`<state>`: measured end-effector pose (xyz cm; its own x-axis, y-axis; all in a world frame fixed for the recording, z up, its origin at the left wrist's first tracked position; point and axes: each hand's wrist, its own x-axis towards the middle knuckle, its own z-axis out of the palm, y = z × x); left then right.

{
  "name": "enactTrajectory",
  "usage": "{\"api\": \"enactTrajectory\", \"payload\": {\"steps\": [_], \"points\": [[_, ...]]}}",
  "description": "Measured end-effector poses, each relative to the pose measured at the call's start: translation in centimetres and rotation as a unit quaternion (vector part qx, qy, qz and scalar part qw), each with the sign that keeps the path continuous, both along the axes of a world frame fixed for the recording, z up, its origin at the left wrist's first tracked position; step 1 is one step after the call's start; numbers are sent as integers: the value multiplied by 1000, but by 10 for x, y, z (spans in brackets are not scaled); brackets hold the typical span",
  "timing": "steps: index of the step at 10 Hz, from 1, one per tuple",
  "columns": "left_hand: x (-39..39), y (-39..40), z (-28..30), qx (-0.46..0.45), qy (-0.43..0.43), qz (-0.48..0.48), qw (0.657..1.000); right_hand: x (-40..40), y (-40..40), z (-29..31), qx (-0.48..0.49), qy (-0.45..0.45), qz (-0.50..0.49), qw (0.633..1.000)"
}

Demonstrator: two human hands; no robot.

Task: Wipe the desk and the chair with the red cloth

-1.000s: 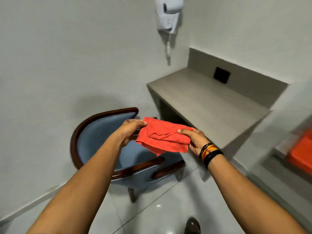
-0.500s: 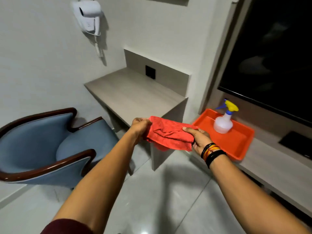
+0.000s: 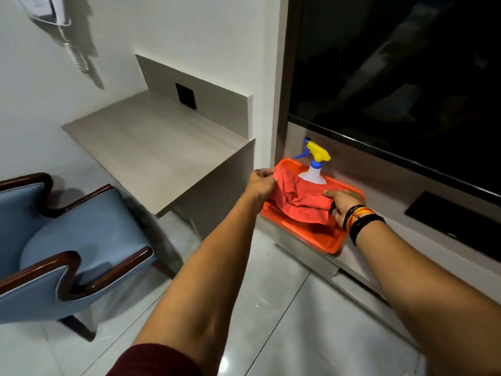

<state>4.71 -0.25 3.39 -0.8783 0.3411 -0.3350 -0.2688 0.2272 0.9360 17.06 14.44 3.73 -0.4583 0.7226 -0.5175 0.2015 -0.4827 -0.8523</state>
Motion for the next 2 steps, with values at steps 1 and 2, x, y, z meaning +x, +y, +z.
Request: {"api": "enactTrajectory", "payload": {"steps": [1, 2], "points": [[1, 22, -31, -49, 14, -29, 998, 4, 21, -35, 27, -85, 49, 995], [9, 19, -46, -159, 103, -81, 979, 13, 18, -51, 230, -205, 134, 942]]}}
